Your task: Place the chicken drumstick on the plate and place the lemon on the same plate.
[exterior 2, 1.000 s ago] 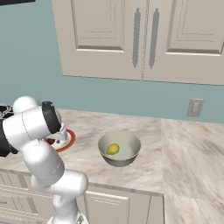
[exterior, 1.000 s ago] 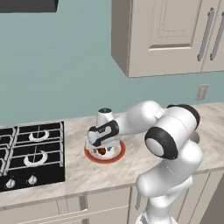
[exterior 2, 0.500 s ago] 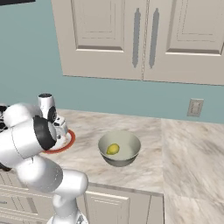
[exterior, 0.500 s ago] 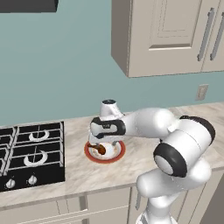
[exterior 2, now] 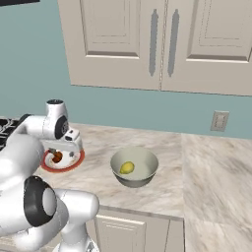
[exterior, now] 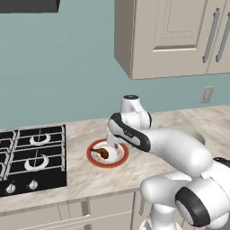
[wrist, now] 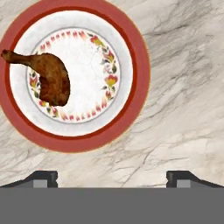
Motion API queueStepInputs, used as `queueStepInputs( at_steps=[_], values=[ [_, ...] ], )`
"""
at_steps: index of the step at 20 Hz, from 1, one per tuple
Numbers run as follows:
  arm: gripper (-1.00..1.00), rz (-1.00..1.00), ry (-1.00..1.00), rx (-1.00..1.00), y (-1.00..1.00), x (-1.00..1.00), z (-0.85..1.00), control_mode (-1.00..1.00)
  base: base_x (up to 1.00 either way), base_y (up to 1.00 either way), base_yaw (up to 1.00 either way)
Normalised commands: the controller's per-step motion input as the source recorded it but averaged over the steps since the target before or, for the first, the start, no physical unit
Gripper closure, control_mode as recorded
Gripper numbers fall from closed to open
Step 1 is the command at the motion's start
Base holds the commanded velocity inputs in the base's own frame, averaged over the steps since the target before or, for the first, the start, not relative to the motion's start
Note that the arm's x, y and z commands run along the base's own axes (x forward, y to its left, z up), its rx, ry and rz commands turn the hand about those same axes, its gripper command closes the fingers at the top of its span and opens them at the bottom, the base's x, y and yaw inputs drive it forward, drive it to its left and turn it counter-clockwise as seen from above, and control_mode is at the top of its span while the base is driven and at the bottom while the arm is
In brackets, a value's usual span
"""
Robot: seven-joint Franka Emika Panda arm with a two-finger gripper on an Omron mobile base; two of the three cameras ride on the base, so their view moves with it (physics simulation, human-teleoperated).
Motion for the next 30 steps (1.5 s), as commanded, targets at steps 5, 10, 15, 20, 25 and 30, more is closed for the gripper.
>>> queueStepInputs(
  at_steps=[5, 10, 15, 20, 25, 30],
  values=[
    [-1.00, -0.12, 0.00, 0.00, -0.63, -0.38, 0.46, -1.00, 0.00, 0.00, 0.00],
    [-1.00, -0.08, 0.00, 0.00, -0.71, -0.29, 0.36, -1.00, 0.00, 0.00, 0.00],
    [-1.00, -0.07, 0.00, 0.02, -0.79, -0.18, 0.20, -1.00, 0.00, 0.00, 0.00],
    [-1.00, -0.06, 0.00, 0.03, -0.80, 0.00, 0.12, -1.00, 0.00, 0.00, 0.00],
    [-1.00, -0.03, 0.00, 0.08, -0.83, 0.00, 0.09, -1.00, 0.00, 0.00, 0.00],
    [-1.00, -0.02, 0.00, 0.09, -0.63, 0.21, 0.02, -1.00, 0.00, 0.00, 0.00]
  ],
)
